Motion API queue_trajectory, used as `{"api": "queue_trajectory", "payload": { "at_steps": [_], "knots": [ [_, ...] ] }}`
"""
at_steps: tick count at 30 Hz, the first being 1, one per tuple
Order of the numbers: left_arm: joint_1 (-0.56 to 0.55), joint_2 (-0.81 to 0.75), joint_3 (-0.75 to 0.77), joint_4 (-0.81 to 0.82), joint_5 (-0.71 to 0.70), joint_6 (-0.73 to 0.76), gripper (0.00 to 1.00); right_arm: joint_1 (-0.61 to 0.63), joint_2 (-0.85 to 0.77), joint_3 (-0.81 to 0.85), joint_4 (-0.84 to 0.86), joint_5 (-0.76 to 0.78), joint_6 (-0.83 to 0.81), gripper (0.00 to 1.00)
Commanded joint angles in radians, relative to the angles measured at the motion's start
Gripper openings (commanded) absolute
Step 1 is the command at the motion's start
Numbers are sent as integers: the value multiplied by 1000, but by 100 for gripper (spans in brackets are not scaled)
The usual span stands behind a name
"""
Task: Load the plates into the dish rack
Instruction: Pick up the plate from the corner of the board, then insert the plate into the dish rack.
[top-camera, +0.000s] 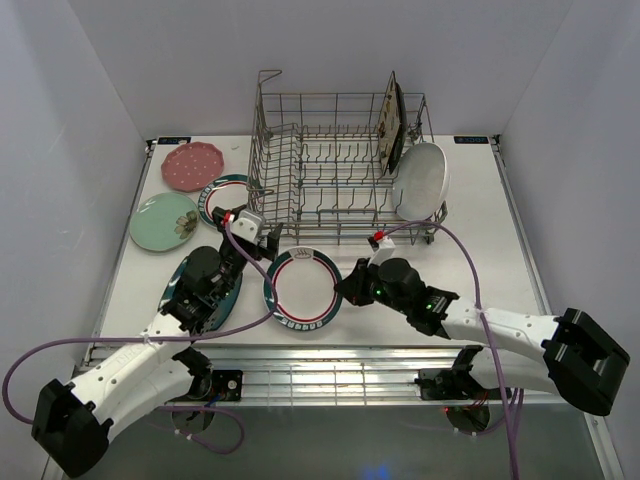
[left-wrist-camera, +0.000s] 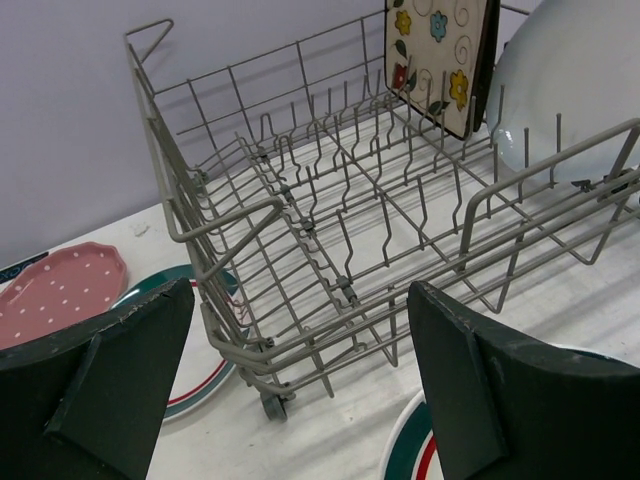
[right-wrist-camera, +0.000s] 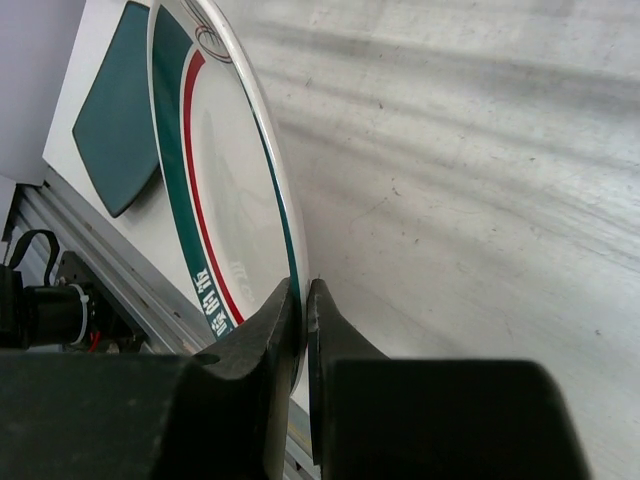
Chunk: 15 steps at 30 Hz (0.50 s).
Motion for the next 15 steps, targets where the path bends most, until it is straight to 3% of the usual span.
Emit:
{"api": "queue_trajectory", "payload": {
  "at_steps": [1,15],
  "knots": [
    [6,-42,-13,54,-53,0,98,6,-73,72,-26,76,-48,8],
    [11,-84,-35,76,-48,11,98,6,-274,183,-235,208,-137,8]
  ]
}}
